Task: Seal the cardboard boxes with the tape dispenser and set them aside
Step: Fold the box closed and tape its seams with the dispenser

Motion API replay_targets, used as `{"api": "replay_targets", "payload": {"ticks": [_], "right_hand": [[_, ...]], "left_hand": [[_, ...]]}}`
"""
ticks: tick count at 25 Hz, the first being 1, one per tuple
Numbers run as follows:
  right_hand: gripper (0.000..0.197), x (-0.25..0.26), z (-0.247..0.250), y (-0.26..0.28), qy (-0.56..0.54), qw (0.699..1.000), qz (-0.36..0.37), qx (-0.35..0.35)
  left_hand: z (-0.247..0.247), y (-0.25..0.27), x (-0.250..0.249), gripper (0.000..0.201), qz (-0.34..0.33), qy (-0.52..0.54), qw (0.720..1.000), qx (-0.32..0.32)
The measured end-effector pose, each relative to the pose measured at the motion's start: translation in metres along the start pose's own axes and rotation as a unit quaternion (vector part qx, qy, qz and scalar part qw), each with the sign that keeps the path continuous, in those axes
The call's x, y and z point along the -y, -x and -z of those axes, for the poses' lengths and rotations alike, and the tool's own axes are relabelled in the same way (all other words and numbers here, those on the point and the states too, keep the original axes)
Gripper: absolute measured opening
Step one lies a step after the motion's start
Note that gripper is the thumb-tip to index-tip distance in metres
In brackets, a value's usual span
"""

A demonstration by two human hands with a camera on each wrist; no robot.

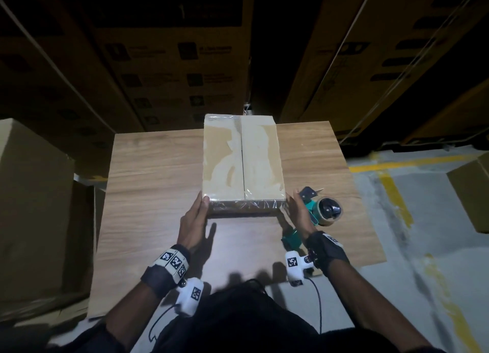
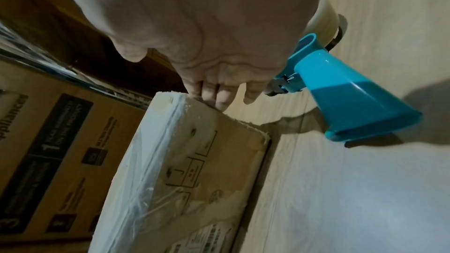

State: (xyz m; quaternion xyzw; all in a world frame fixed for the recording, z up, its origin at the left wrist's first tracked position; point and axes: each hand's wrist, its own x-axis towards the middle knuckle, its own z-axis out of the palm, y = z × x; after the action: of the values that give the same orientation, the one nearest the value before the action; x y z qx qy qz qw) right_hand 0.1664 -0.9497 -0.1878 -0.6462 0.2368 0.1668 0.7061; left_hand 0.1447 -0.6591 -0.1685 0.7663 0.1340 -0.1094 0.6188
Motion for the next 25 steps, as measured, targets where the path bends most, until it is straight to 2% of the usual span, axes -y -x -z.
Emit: {"api": "replay_targets", "payload": {"ticks": [1,2,5,7,9,10,12,13,14,16,18,19,20,21,25], "right_hand": [[0.078,0.002,-0.002,0.001,-0.014,1.0,0.0,-0.013],[0.079,0.003,-0.005,0.002,-0.024,1.0,0.0,-0.014],[0.097,0.001,-0.011,0.002,-0.034,0.999,-0.018,-0.022],[0.097,-0.007,-0.012,0.004,-0.03,0.999,-0.023,-0.011],[0.086,-0.012,-0.006,0.008,-0.027,0.999,-0.033,0.008],[0.079,-0.013,0.002,0.01,-0.019,0.999,-0.029,0.019],[0.063,-0.008,0.023,0.01,0.049,0.998,0.011,0.038],[0.055,-0.004,0.034,0.008,0.145,0.987,0.049,0.04],[0.06,0.001,0.045,0.002,0.277,0.955,0.096,0.037],[0.087,0.01,0.056,-0.008,0.524,0.831,0.177,0.049],[0.106,0.019,0.052,-0.013,0.643,0.727,0.232,0.068],[0.111,0.021,0.048,-0.015,0.666,0.697,0.252,0.077],[0.114,0.02,0.046,-0.021,0.682,0.677,0.263,0.087],[0.114,0.021,0.042,-0.023,0.69,0.67,0.257,0.093],[0.103,0.026,0.03,-0.027,0.706,0.662,0.236,0.089]], "left_hand": [[-0.001,0.0,0.001,0.072,0.007,0.002,1.0,0.001],[-0.002,-0.002,0.001,0.076,0.021,0.007,1.0,0.002],[-0.002,-0.005,0.002,0.092,0.051,0.029,0.998,0.0],[-0.005,-0.002,-0.001,0.077,0.06,0.083,0.995,-0.002],[-0.002,0.001,-0.012,0.047,0.075,0.194,0.978,0.01],[0.003,-0.002,-0.015,0.041,0.085,0.225,0.97,0.019],[0.028,-0.02,-0.008,0.045,0.077,0.171,0.982,0.031],[0.043,-0.03,-0.003,0.053,0.048,0.102,0.992,0.05],[0.057,-0.039,0.004,0.065,0.008,0.01,0.997,0.072],[0.072,-0.051,0.005,0.081,-0.086,-0.17,0.975,0.117],[0.074,-0.06,-0.002,0.083,-0.175,-0.302,0.927,0.14],[0.073,-0.065,-0.001,0.08,-0.205,-0.336,0.907,0.146],[0.072,-0.069,0.0,0.074,-0.226,-0.352,0.897,0.143],[0.071,-0.071,0.001,0.067,-0.234,-0.351,0.896,0.135],[0.066,-0.078,0.004,0.057,-0.214,-0.326,0.913,0.118]]}}
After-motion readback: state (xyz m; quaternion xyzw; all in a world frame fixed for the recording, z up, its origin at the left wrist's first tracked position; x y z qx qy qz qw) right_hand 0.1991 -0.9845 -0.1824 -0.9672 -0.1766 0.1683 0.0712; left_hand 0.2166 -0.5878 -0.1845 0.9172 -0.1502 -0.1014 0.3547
